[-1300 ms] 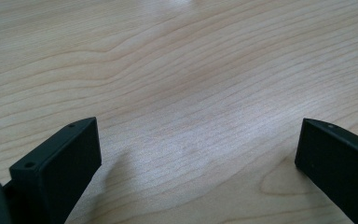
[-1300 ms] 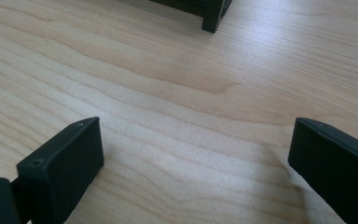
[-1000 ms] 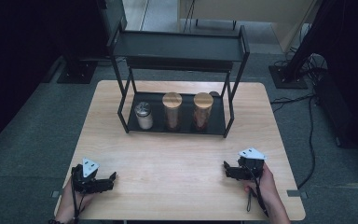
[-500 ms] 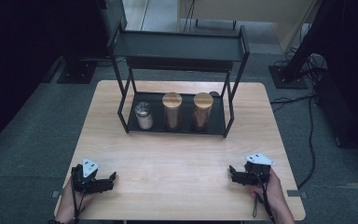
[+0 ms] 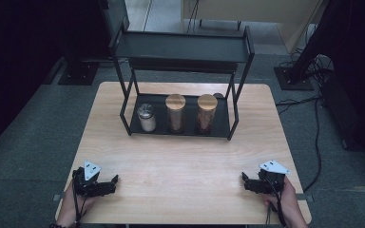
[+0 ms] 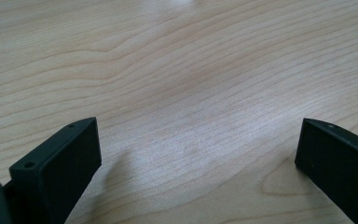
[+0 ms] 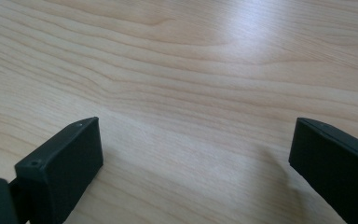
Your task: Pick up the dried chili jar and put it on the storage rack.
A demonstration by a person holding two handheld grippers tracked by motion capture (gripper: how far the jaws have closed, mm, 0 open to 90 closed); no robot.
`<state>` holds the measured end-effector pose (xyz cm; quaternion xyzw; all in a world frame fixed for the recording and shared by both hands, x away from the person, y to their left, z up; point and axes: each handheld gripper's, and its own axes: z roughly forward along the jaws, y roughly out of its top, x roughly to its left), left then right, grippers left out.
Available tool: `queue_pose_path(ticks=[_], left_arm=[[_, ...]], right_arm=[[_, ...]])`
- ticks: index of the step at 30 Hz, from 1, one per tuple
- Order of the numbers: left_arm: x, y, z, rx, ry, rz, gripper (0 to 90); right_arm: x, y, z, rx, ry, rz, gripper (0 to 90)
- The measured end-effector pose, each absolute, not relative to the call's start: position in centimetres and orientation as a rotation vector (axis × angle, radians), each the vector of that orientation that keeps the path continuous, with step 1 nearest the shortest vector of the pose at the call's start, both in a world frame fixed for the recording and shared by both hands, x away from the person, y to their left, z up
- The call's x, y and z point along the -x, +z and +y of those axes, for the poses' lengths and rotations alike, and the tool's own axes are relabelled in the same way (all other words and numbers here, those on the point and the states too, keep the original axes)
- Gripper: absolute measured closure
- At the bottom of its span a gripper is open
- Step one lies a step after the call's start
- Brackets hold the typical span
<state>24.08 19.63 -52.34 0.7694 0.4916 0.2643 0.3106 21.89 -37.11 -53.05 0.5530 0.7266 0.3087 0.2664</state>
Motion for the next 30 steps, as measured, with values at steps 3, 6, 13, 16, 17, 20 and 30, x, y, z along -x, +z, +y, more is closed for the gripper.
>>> queue_pose_path(ticks=[3,6,13,16,17,20,30], left_arm=[[-24.1,-52.3,19.6,-2.03,0.698,1.301,0.5],[-24.1,-52.3,19.6,-2.032,0.698,1.299,0.5],[-24.0,-52.4,19.6,-2.033,0.708,1.292,0.5],[-24.0,-52.3,19.5,-2.035,0.715,1.289,0.5],[-24.0,-52.3,19.5,-2.037,0.719,1.285,0.6],[-23.9,-52.3,19.3,-2.042,0.738,1.276,0.5],[-23.9,-52.3,18.9,-2.047,0.775,1.258,0.6]], right_arm=[[-21.6,-53.1,-37.6,-1.5,0.831,1.954,2.5],[-21.3,-53.1,-38.1,-1.502,0.827,1.951,2.5],[-20.9,-53.1,-39.4,-1.512,0.814,1.933,2.3],[-20.7,-53.1,-40.1,-1.519,0.801,1.915,2.1],[-20.7,-53.1,-40.3,-1.525,0.791,1.901,2.1],[-20.4,-53.1,-41.0,-1.534,0.79,1.898,2.1],[-19.9,-52.9,-41.9,-1.565,0.766,1.915,1.3]])
